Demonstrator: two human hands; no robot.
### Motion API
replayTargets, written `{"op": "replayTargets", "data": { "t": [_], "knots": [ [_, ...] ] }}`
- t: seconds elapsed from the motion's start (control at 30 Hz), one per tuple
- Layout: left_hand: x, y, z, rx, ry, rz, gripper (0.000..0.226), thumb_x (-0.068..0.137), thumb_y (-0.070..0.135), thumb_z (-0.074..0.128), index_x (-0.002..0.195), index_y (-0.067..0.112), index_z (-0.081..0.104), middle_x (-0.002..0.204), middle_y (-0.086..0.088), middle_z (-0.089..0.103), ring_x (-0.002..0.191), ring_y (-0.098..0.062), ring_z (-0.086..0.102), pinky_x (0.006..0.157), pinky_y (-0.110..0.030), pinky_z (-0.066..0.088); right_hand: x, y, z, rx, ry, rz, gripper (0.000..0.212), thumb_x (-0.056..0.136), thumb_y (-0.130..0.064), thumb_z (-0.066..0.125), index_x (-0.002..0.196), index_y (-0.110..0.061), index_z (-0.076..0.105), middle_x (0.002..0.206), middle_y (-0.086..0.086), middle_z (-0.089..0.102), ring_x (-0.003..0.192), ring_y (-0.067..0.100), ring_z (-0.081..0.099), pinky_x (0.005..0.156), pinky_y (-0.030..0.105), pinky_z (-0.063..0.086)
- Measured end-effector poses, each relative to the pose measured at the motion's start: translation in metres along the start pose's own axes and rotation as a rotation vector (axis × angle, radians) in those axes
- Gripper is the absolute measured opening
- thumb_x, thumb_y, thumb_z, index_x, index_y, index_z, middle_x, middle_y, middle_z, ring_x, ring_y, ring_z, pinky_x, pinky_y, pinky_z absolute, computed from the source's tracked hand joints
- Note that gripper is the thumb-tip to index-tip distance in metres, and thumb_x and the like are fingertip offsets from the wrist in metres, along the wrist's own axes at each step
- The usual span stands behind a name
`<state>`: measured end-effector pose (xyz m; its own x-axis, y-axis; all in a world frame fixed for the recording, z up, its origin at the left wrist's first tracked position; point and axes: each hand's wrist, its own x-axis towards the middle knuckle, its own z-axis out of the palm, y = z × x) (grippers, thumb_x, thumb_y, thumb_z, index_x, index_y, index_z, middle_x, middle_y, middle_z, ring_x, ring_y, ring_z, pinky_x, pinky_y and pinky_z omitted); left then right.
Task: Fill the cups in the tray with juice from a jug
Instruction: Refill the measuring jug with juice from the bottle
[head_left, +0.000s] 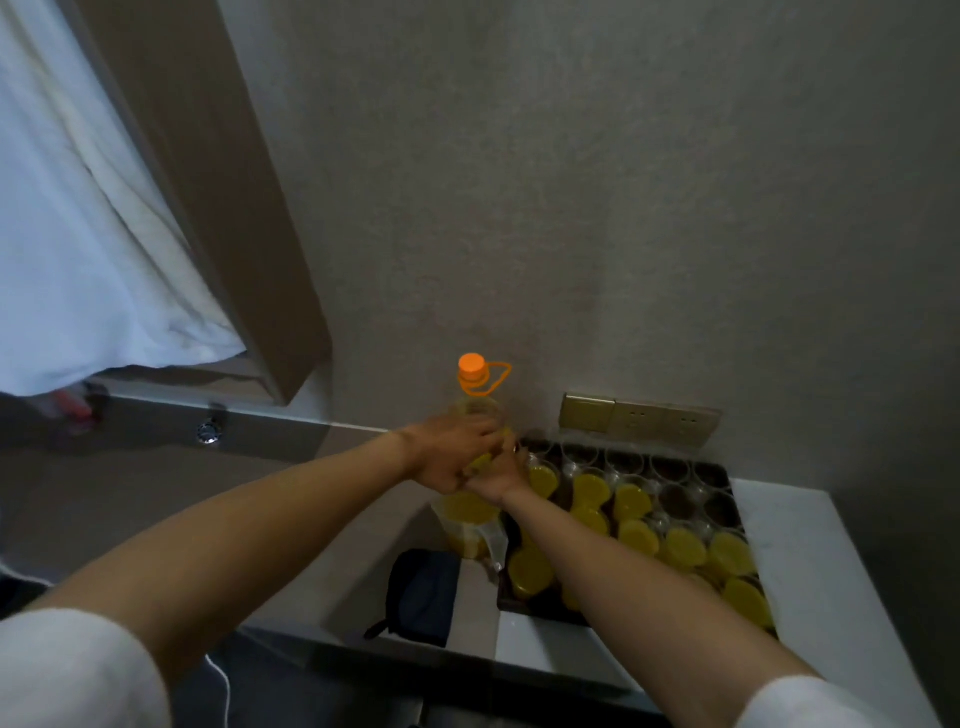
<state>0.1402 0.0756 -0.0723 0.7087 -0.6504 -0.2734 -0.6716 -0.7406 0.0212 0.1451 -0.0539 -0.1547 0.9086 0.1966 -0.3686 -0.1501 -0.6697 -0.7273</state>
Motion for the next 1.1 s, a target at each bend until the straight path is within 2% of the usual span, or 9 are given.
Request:
{"op": "replayTargets", "data": {
  "t": [0.07, 0.13, 0.2, 0.27, 0.33, 0.5, 0.63, 0.93, 1.1],
  "knots": [
    [0.001, 0.003, 0.014, -0.06, -0.03, -0.067, 0.063, 0.073, 0.013, 0.074, 0.13, 0.001, 0.049, 0.129, -0.017, 0.047, 0.112, -0.035, 0.054, 0.077, -0.036, 0.042, -0.003, 0.005, 0.001, -0.02, -0.027, 0.031, 0.13, 0.075, -0.049, 0.086, 0.163, -0.008, 0.0, 0.17, 0.015, 0.002, 0.157, 0.037, 0.005, 0.122, 0.044, 0.026],
    [0.003, -0.001, 0.028, -0.089, -0.125, -0.129, 0.088, 0.067, 0.016, 0.077, 0.143, 0.001, 0.035, 0.138, -0.016, 0.041, 0.116, -0.037, 0.055, 0.08, -0.038, 0.05, -0.005, 0.01, 0.007, -0.059, -0.038, 0.022, 0.101, 0.085, -0.038, 0.078, 0.162, -0.013, 0.016, 0.166, 0.012, 0.018, 0.155, 0.035, 0.016, 0.119, 0.039, 0.029],
    [0.005, -0.004, 0.038, -0.085, -0.206, -0.137, 0.116, 0.061, 0.025, 0.081, 0.156, 0.004, 0.017, 0.151, -0.016, 0.031, 0.133, -0.038, 0.046, 0.098, -0.047, 0.05, -0.005, 0.014, 0.013, -0.117, -0.049, 0.011, 0.077, 0.08, -0.037, 0.072, 0.149, -0.02, 0.043, 0.154, 0.008, 0.043, 0.146, 0.033, 0.04, 0.114, 0.036, 0.04],
    [0.01, -0.006, 0.046, -0.066, -0.242, -0.116, 0.13, 0.064, 0.03, 0.087, 0.161, 0.006, 0.002, 0.164, -0.015, 0.016, 0.15, -0.033, 0.025, 0.117, -0.047, 0.035, -0.011, 0.015, 0.012, -0.156, -0.057, -0.044, 0.068, 0.083, -0.032, 0.073, 0.145, -0.02, 0.048, 0.146, 0.004, 0.052, 0.137, 0.03, 0.051, 0.109, 0.034, 0.044],
    [0.017, -0.008, 0.05, -0.057, -0.267, -0.116, 0.138, 0.067, 0.032, 0.091, 0.161, 0.007, -0.006, 0.168, -0.014, 0.007, 0.154, -0.029, 0.016, 0.123, -0.042, 0.024, -0.021, 0.011, 0.006, -0.183, -0.091, -0.04, 0.073, 0.093, -0.032, 0.07, 0.154, -0.014, 0.034, 0.148, 0.006, 0.048, 0.136, 0.031, 0.05, 0.109, 0.034, 0.042],
    [0.03, -0.015, 0.059, -0.025, -0.278, -0.094, 0.142, 0.063, 0.033, 0.096, 0.162, 0.015, -0.004, 0.169, -0.01, 0.009, 0.154, -0.026, 0.016, 0.121, -0.04, 0.024, -0.023, 0.019, 0.004, -0.178, -0.156, 0.078, 0.116, 0.088, -0.034, 0.081, 0.161, -0.008, -0.005, 0.162, 0.013, 0.033, 0.141, 0.032, 0.045, 0.113, 0.039, 0.043],
    [0.038, -0.015, 0.057, 0.075, -0.332, -0.047, 0.147, 0.057, 0.038, 0.097, 0.163, 0.023, -0.004, 0.169, -0.005, 0.006, 0.155, -0.026, 0.012, 0.122, -0.048, 0.024, -0.029, 0.023, 0.006, -0.272, -0.25, 0.062, 0.095, 0.094, -0.026, 0.075, 0.159, 0.001, 0.011, 0.165, 0.018, 0.025, 0.149, 0.032, 0.032, 0.119, 0.033, 0.031],
    [0.038, -0.009, 0.055, 0.197, -0.327, -0.012, 0.136, 0.049, 0.037, 0.099, 0.156, 0.021, 0.017, 0.151, -0.011, 0.026, 0.138, -0.038, 0.029, 0.098, -0.068, 0.044, -0.034, 0.023, 0.008, -0.257, -0.198, 0.076, 0.09, 0.098, -0.024, 0.07, 0.159, 0.003, 0.009, 0.165, 0.02, 0.023, 0.15, 0.036, 0.03, 0.12, 0.036, 0.03],
    [0.028, -0.008, 0.046, 0.187, -0.308, -0.056, 0.127, 0.053, 0.038, 0.098, 0.153, 0.015, 0.023, 0.151, -0.013, 0.026, 0.141, -0.039, 0.028, 0.102, -0.063, 0.043, -0.015, 0.038, 0.025, -0.152, -0.118, 0.14, 0.124, 0.072, -0.039, 0.09, 0.158, 0.0, 0.011, 0.151, 0.014, 0.044, 0.135, 0.03, 0.051, 0.108, 0.036, 0.046]
  ]
}}
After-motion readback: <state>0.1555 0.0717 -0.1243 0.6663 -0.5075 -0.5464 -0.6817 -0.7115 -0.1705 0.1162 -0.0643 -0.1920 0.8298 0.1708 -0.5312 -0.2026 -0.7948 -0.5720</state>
